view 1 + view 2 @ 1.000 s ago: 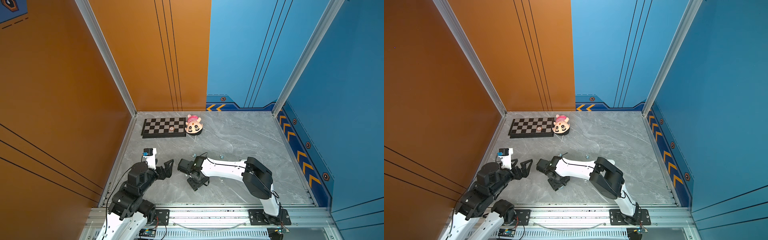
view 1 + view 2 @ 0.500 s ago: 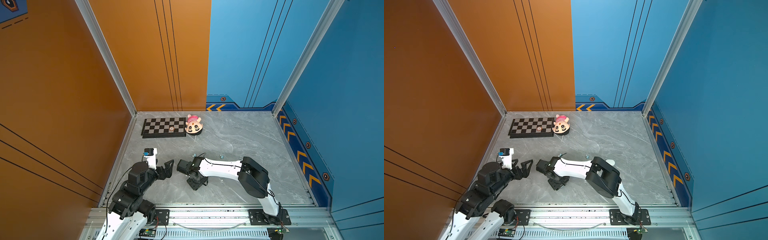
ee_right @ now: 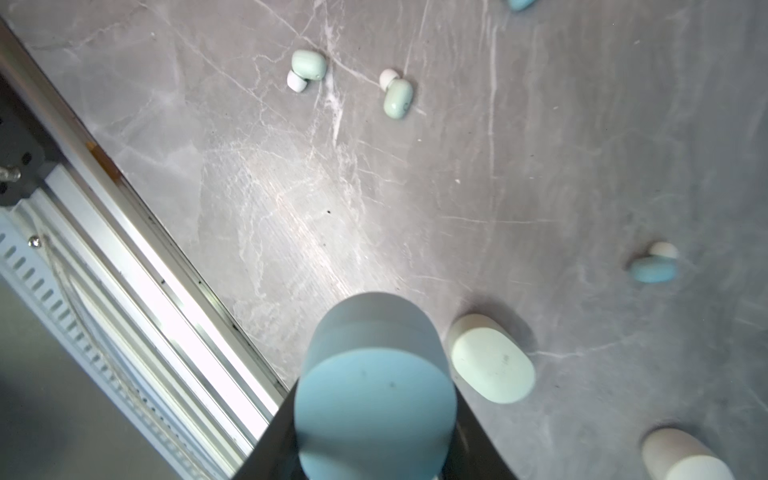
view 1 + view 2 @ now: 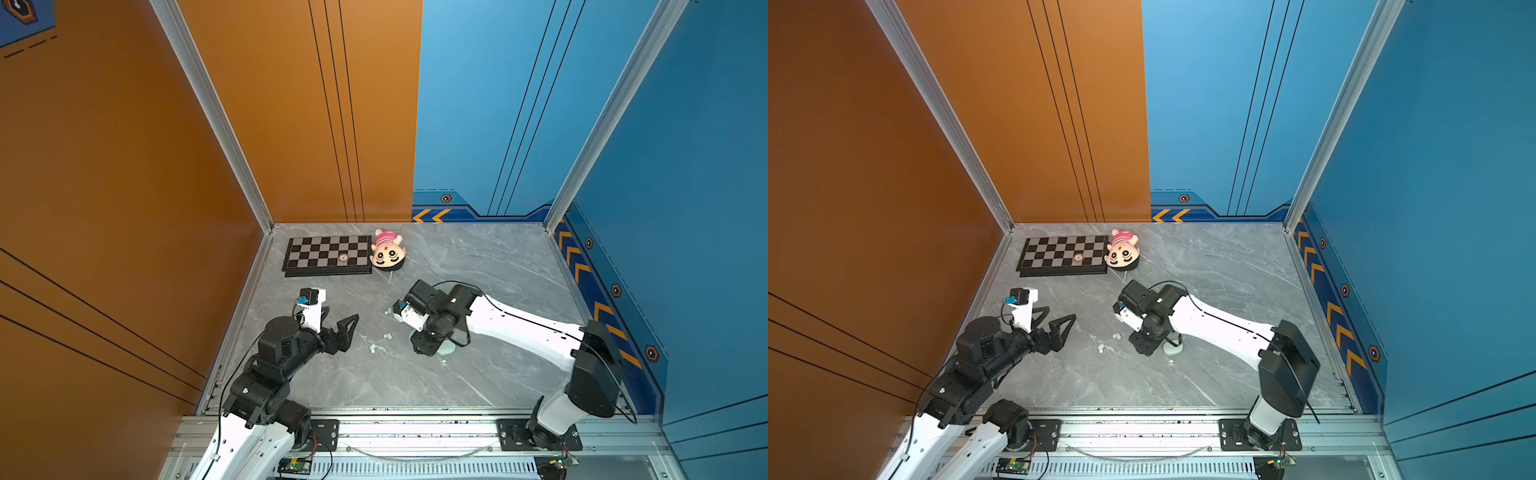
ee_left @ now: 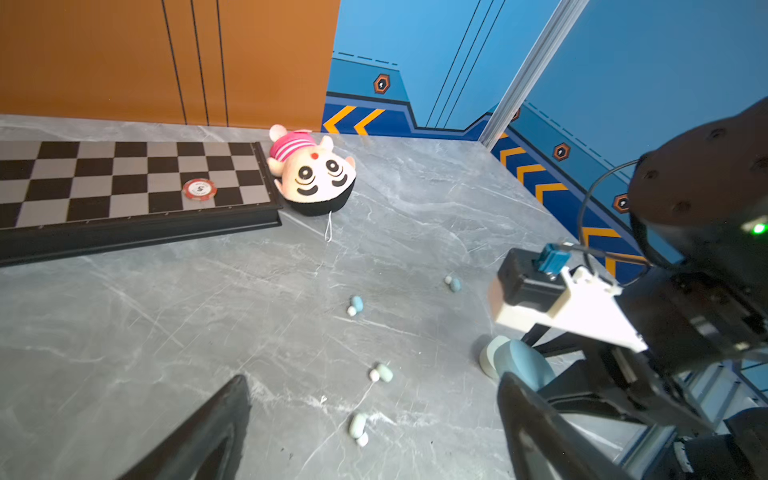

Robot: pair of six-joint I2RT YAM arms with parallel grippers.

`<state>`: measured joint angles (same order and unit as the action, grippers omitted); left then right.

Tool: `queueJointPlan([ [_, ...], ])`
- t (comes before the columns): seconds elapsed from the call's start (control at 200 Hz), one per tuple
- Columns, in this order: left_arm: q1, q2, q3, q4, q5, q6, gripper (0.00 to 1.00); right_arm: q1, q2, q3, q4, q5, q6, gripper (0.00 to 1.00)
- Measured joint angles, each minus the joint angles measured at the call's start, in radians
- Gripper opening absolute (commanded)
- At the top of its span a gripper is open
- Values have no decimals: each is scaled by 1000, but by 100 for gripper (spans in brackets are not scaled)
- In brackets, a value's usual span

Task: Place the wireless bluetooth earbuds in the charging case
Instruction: 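Lift the light blue case and carry it toward the left gripper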

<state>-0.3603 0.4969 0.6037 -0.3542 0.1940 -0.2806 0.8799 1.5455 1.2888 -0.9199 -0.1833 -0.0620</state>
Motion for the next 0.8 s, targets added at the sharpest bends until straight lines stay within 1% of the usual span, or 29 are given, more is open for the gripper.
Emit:
queueJointPlan([
  [0.085, 0, 76, 0, 58, 58, -26, 91, -66, -130, -71, 15, -44, -113, 21],
  [0.21, 0, 215, 29, 133, 181, -102, 91, -121, -288, -155, 39, -110, -257, 20],
  [0.335, -33, 343, 79, 188, 291, -165, 93, -153, -369, -198, 66, -151, -344, 20],
  [0.455, -136, 440, 135, 217, 383, -194, 94, -159, -385, -217, 110, -167, -380, 19],
  [0.586, -223, 516, 179, 237, 426, -216, 94, -158, -385, -226, 164, -179, -386, 18],
  [0.666, -249, 552, 189, 246, 441, -234, 94, -154, -385, -226, 200, -179, -386, 17],
  [0.796, -262, 605, 190, 275, 447, -270, 94, -138, -385, -227, 253, -176, -383, 17],
])
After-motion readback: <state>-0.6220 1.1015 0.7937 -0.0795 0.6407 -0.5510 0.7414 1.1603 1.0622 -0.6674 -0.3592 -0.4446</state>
